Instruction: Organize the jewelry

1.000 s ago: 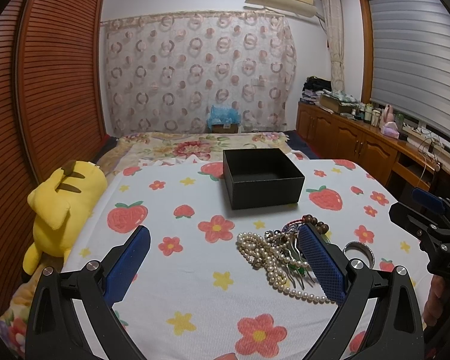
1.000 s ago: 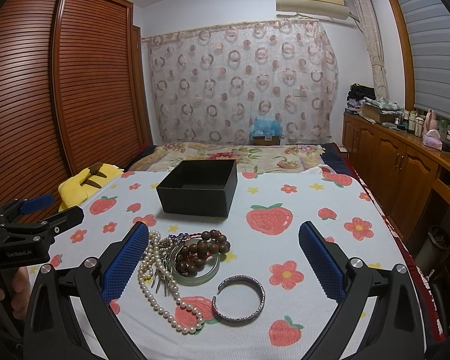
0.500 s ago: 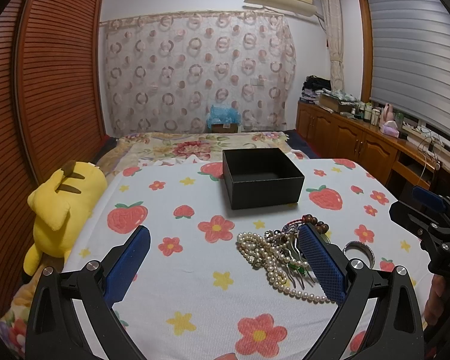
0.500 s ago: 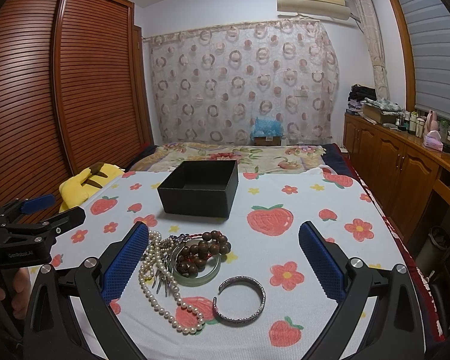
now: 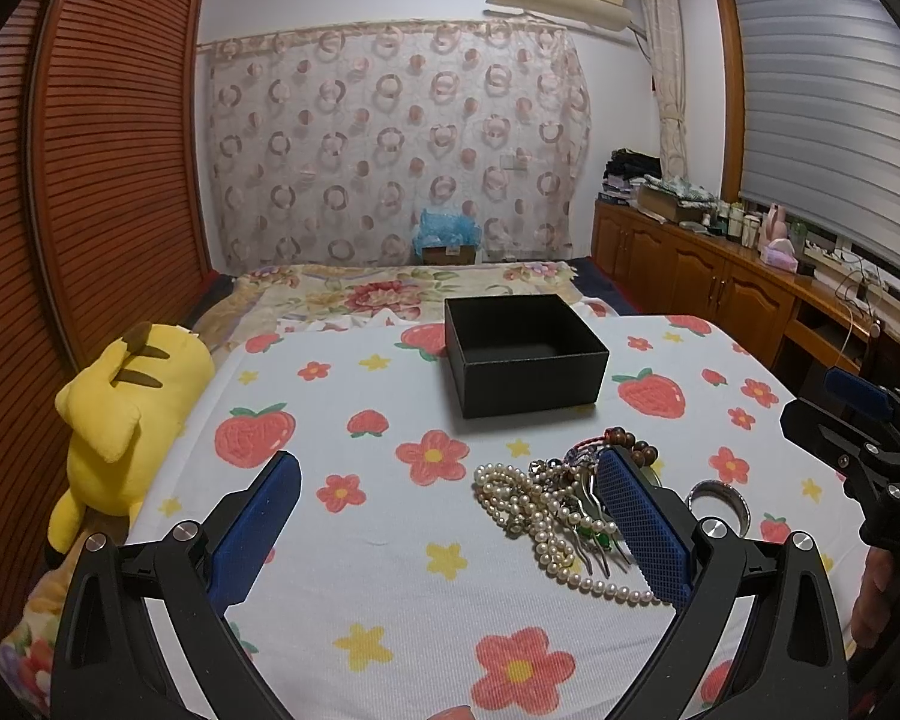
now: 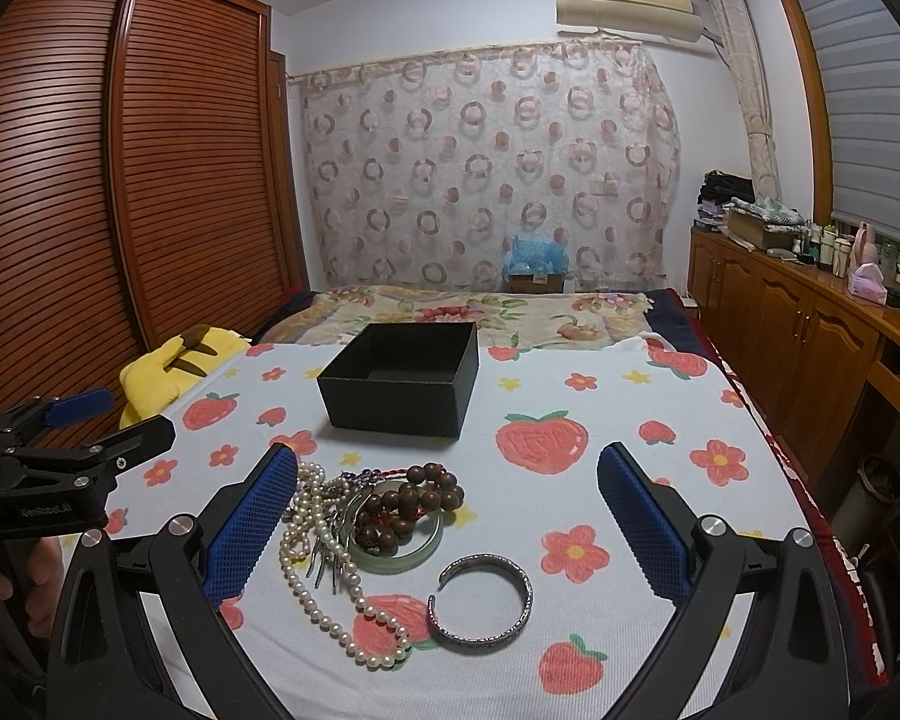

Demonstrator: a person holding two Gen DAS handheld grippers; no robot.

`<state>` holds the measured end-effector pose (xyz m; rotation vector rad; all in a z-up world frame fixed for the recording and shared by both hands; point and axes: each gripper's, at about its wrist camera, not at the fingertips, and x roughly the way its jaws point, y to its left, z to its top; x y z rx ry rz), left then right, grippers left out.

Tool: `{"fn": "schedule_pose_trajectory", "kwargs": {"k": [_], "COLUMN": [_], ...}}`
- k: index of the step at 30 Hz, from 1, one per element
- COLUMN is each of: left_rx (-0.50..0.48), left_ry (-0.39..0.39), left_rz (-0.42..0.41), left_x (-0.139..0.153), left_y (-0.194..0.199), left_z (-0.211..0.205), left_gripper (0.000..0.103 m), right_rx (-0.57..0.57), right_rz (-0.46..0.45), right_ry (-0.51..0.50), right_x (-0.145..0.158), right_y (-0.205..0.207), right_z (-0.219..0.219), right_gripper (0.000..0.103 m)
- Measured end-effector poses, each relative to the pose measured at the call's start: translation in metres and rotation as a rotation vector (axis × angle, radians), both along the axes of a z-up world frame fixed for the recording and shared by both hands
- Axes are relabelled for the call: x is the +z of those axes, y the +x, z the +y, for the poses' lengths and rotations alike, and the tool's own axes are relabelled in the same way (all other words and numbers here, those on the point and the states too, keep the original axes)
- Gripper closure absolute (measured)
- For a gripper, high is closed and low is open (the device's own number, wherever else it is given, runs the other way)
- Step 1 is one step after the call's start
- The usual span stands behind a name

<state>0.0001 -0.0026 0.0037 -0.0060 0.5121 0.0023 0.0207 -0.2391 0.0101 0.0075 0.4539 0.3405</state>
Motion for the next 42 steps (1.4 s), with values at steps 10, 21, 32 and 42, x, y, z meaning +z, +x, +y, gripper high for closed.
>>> {"fn": "schedule_pose_trajectory", "kwargs": {"k": [10, 21, 32, 42], "left_rx": [0.000, -0.016, -0.069, -0.175], "left_ry": [0.000, -0.002, -0.006, -0.060], "left_rz": [0.007, 0.078, 0.150, 0.235], "left_x": [0.008, -0.024, -0.043, -0.057], "left_y": [-0.005, 0.008, 0.023, 0.051], "left_z": [-0.003, 0.001, 0.007, 0.004], "left_gripper": [0.007, 0.007, 0.007, 0.026], "right_rx": [0.001, 0.015, 0.088, 0.135], "right_rz": [0.002, 0.031, 0.171, 0.284], "right_ry": [0.000, -0.024, -0.076, -0.102], "right_x": [-0.001, -0.017, -0.053, -0.079], "right_y": [0.001, 0.004, 0.022, 0.036], "right_z": [-0.003, -0.007, -0.018, -0.020], "right_gripper": [0.002, 0.003, 0.038, 0.064]}}
